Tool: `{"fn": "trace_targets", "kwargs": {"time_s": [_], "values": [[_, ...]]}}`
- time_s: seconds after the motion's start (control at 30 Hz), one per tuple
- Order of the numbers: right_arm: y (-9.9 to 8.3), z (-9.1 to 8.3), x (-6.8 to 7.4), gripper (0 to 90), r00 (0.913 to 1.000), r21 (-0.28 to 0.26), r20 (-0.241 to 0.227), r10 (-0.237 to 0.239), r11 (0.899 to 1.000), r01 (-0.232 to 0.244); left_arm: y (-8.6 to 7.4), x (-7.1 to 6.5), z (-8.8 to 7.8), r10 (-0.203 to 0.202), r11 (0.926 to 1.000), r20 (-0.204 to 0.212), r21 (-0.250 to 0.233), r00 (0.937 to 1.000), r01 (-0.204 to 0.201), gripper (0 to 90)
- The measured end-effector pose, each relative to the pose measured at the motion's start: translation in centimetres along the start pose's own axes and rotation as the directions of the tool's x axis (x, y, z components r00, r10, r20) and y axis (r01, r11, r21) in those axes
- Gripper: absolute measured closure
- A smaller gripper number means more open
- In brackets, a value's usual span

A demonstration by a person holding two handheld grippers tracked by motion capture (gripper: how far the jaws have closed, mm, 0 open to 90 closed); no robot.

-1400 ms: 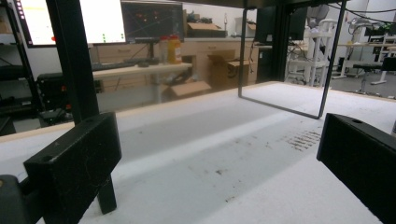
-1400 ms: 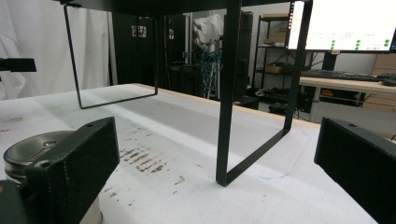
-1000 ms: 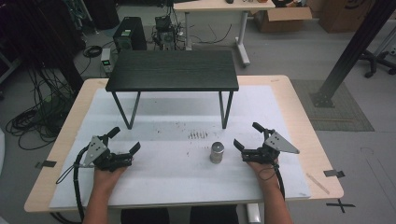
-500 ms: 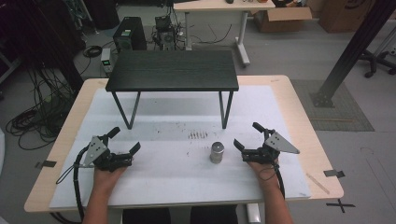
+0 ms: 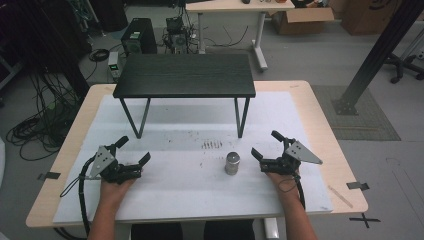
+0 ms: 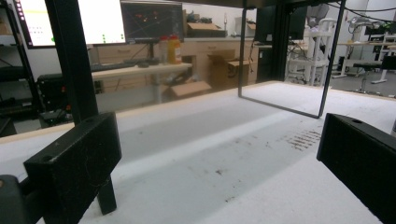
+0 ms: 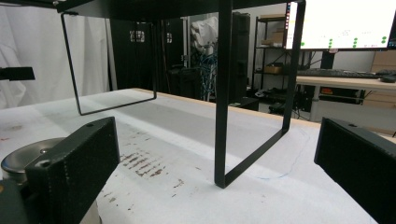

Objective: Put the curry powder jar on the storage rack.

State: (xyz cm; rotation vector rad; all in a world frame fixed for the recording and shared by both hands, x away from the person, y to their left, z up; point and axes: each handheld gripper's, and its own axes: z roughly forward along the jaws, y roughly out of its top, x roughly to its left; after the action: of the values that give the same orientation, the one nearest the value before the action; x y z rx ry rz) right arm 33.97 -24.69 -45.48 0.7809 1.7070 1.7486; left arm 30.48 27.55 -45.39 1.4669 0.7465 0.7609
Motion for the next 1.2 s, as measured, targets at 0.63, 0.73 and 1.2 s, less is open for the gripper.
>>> {"fn": "trace_targets", "kwargs": {"time_s": [0.63, 0.73, 1.2], "values": [[3.3, -0.1, -0.7, 0.0, 0.9974, 0.004, -0.063, 0.034, 0.999, -0.034, 0.0, 0.0, 0.0, -0.004, 1.0, 0.0, -0.001, 1.0, 0.004, 0.2], [3.8, 0.3, -0.3, 0.0, 0.9958, -0.004, -0.087, 0.028, 1.0, -0.028, 0.0, 0.0, 0.0, -0.004, 1.0, 0.0, 0.0, 1.0, 0.004, 0.2], [5.4, 1.7, 1.7, 0.0, 0.9736, 0.048, -0.228, -0.003, 0.999, 0.015, 0.0, 0.0, 0.0, -0.004, 1.0, 0.0, 0.0, 1.0, 0.004, 0.2]]}}
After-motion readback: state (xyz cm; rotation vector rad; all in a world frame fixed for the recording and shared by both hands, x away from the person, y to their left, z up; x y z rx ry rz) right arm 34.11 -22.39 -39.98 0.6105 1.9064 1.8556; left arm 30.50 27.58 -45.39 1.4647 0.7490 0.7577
